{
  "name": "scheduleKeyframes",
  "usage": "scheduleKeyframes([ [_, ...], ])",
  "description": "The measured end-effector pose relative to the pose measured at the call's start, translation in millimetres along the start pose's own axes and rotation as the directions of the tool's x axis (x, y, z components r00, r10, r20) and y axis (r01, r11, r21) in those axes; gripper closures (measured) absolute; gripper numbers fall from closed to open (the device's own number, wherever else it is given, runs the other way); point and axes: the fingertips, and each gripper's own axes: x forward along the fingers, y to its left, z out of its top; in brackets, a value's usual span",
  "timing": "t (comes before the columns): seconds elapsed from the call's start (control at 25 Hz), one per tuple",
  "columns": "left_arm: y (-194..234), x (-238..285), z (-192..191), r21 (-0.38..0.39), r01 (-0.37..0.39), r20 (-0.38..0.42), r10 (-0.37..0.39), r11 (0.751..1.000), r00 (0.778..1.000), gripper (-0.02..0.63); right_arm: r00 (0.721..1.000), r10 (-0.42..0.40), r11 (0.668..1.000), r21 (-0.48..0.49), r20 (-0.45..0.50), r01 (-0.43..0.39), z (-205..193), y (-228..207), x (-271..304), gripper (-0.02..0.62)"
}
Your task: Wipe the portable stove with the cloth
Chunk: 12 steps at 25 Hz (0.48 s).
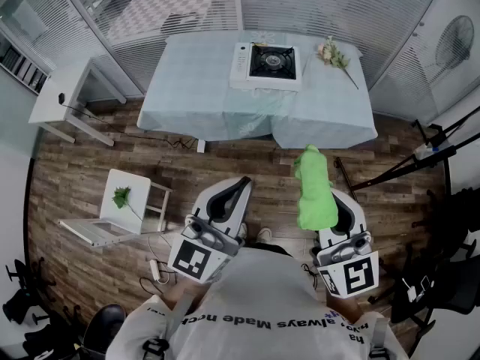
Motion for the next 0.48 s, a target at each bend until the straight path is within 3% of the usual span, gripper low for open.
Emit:
scheduleKeyframes([
  [0.48, -7, 41, -9, -0.018, 0.007, 0.012, -0.007, 1.0, 1.0, 0.594, 1.0, 0.013, 1.0, 0.006, 0.023, -0.013, -3, -40, 6, 0.569],
])
